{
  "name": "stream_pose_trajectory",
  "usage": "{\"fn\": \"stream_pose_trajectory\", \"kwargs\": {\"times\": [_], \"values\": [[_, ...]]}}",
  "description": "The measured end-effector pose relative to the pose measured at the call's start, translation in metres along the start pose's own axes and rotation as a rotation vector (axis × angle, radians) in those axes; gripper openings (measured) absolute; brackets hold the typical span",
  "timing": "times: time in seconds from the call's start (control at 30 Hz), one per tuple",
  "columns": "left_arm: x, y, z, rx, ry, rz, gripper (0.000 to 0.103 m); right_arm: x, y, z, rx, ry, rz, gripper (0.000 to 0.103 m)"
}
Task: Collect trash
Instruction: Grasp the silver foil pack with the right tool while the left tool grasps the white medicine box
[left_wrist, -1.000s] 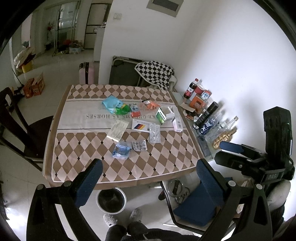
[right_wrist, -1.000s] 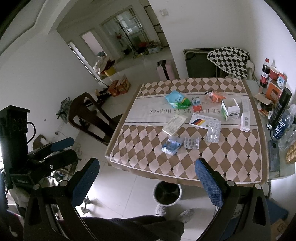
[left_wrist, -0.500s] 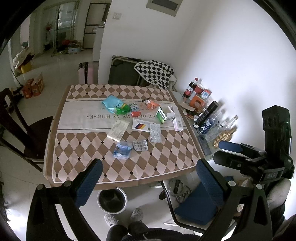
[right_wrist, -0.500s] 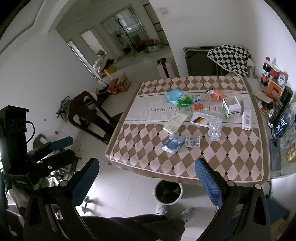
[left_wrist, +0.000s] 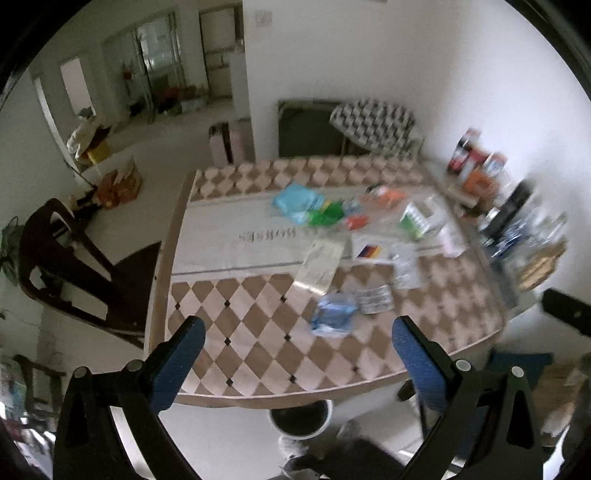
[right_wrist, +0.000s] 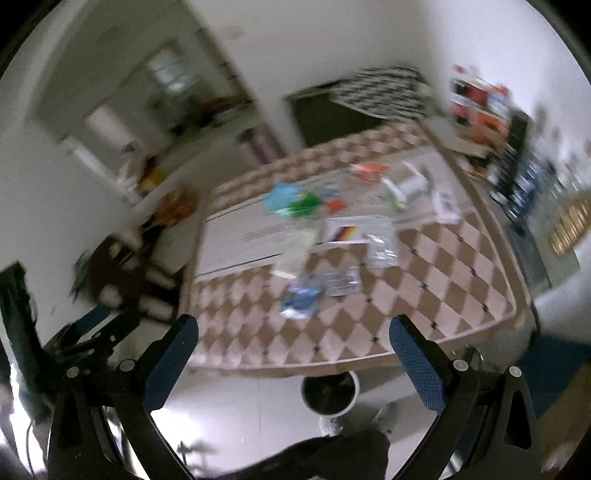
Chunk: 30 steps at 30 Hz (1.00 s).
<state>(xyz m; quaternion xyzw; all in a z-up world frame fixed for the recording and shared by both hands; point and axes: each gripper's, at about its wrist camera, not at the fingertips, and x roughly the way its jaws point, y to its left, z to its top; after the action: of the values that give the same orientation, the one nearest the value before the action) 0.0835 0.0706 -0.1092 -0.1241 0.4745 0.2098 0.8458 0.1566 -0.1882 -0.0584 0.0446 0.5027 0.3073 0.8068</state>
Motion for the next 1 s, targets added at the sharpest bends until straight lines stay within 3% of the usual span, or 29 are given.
{"fn": "stream_pose_trajectory", "kwargs": {"times": [0.23, 0.43, 0.53, 0.73, 0.9, 1.0], "values": [[0.142, -0.014, 0.036, 0.06, 0.228, 0.021, 0.103, 0.113, -0.064, 0.039, 0.177, 0.098, -0.141, 0.103], [0.265, -0.04, 0.064, 0.129, 0.431, 0.039, 0.103, 0.247, -0.113, 0.081, 0.169, 0.258, -0.242, 0.103], [0.309, -0.047, 0.071, 0.155, 0.495, 0.041, 0.103, 0.308, -0.131, 0.1, 0.153, 0.33, -0.276, 0.103], [0.361, -0.057, 0.072, 0.175, 0.605, 0.024, 0.103, 0.386, -0.142, 0.114, 0.085, 0.439, -0.322, 0.103], [0.369, -0.062, 0.07, 0.185, 0.628, 0.023, 0.102, 0.416, -0.143, 0.111, 0.044, 0.5, -0.348, 0.103], [0.369, -0.063, 0.071, 0.161, 0.632, 0.005, 0.087, 0.422, -0.142, 0.109, 0.033, 0.504, -0.371, 0.103]]}}
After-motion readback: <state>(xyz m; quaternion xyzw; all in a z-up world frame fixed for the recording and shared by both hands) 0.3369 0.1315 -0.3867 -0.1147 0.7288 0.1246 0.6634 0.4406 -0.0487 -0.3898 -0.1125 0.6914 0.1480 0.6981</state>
